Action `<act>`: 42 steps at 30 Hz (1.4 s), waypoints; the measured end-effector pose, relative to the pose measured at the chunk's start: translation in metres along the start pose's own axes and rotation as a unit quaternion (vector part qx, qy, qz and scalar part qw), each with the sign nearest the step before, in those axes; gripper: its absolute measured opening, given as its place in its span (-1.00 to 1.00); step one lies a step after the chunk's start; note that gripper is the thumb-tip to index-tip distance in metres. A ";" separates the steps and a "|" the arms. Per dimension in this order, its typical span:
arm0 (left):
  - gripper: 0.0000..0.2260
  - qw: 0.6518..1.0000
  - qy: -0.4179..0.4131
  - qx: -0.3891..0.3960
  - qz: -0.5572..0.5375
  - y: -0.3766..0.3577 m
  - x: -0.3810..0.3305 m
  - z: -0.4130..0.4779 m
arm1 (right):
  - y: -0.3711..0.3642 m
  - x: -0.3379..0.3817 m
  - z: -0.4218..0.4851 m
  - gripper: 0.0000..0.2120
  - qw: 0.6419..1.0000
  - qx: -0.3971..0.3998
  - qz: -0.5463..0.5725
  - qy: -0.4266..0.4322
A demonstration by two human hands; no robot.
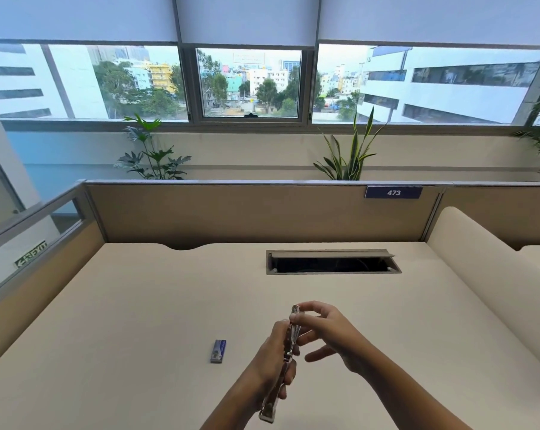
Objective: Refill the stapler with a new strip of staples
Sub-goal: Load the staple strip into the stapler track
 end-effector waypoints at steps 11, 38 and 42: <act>-0.52 0.998 -0.021 0.007 0.055 0.004 0.007 0.006 | -0.003 0.001 -0.003 -0.60 0.999 0.036 -0.019 -0.011; -0.45 0.967 0.137 0.012 0.216 0.003 0.081 0.057 | -0.043 -0.099 0.015 -0.72 0.956 0.010 0.108 -0.272; -0.46 0.964 0.151 0.015 0.217 0.004 0.092 0.060 | -0.049 -0.112 0.016 -0.70 0.951 0.027 0.117 -0.286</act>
Point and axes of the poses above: each hand's wrist, its own z-axis towards the middle knuckle, its own y-axis out of the back of the hand, x = y × z, the point moved 2 cm from there along z, towards the middle knuckle, and after that the axes turned 10 degrees about -x, right-handed, at the moved point
